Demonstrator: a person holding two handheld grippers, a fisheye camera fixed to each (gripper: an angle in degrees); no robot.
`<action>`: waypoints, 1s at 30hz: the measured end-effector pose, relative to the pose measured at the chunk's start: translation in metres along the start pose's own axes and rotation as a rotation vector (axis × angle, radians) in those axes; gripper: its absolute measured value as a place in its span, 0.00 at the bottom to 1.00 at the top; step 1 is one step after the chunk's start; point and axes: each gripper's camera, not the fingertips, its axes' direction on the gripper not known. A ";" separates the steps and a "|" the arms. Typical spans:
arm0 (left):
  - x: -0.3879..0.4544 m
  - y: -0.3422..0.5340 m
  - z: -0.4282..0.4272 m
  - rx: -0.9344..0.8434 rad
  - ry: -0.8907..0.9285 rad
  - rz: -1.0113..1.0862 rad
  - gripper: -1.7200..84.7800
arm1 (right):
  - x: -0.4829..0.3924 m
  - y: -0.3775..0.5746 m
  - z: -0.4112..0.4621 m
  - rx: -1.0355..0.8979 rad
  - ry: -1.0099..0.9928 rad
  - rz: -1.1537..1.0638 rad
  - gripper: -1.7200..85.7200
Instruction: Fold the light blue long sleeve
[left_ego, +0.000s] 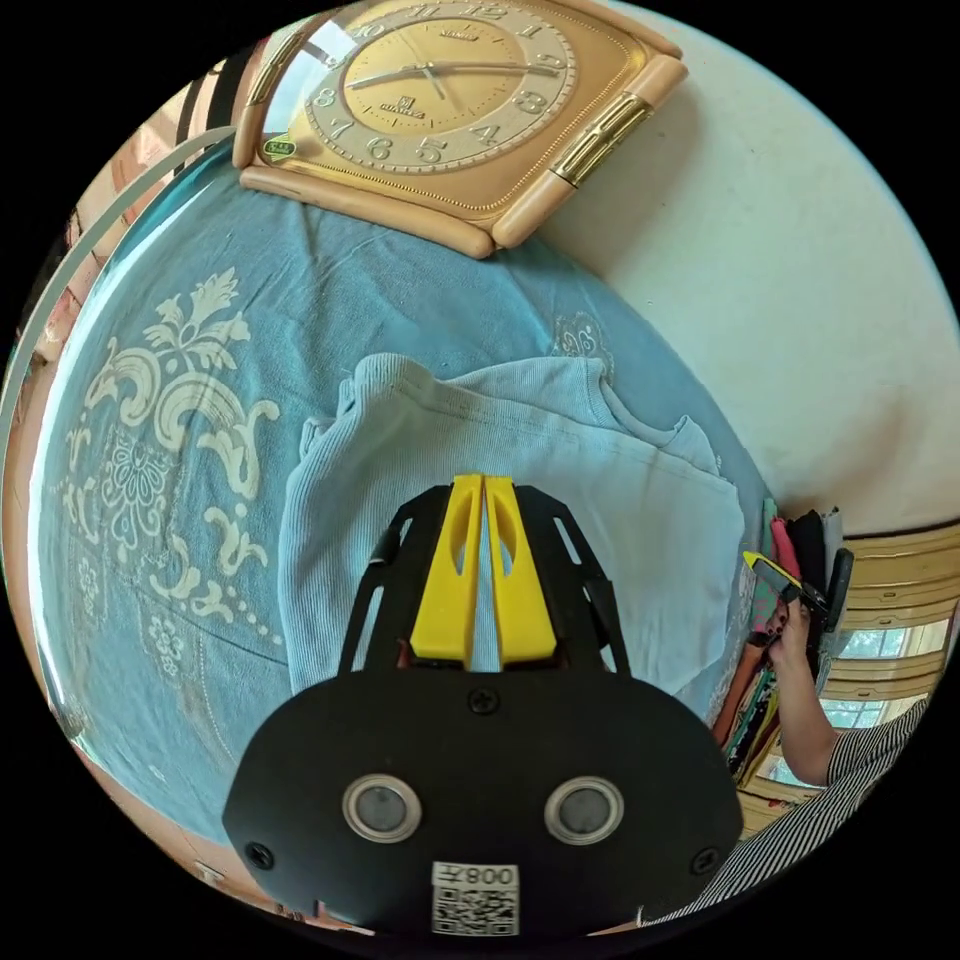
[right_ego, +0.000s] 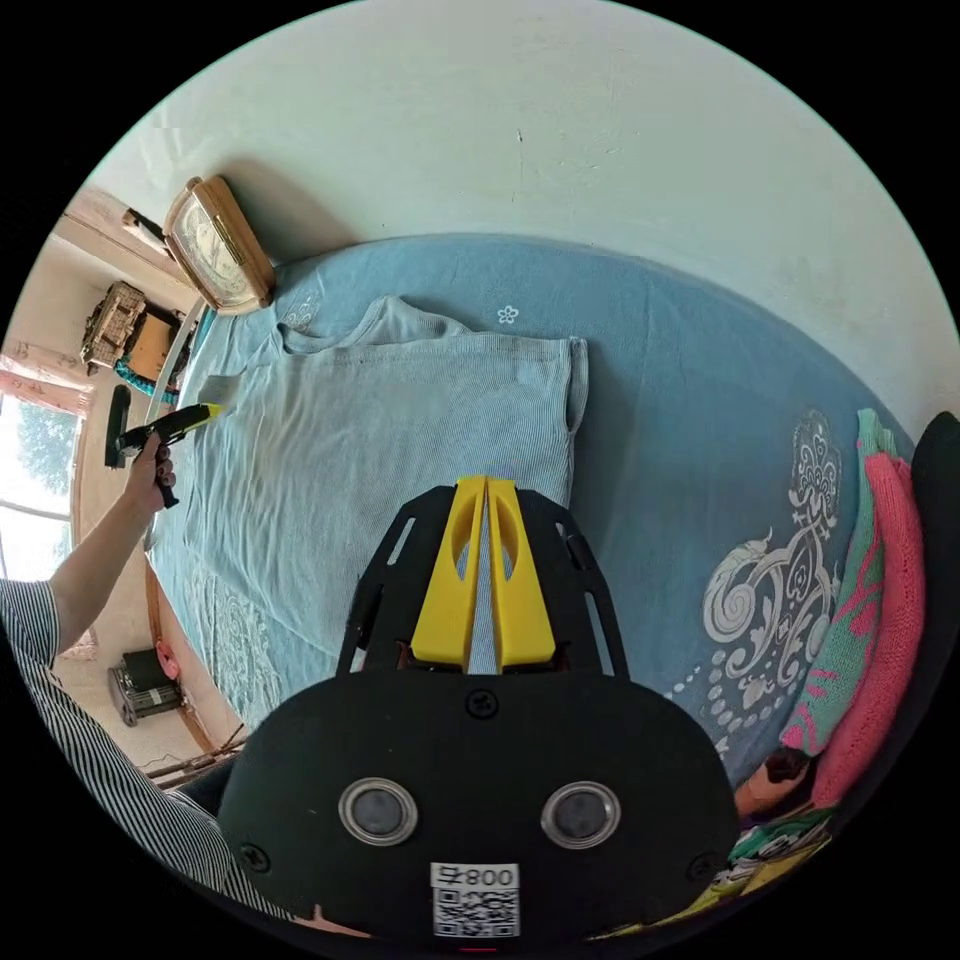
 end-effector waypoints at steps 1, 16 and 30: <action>-0.002 0.006 -0.006 0.010 -0.003 -0.003 0.02 | 0.001 0.009 0.001 -0.009 -0.002 0.001 0.02; -0.048 0.046 -0.095 0.050 -0.048 -0.127 0.02 | 0.020 0.117 0.071 -0.228 0.078 -0.004 0.02; -0.004 0.210 -0.129 -0.122 0.123 -0.188 0.02 | 0.075 0.205 0.065 -0.116 -0.085 0.135 0.02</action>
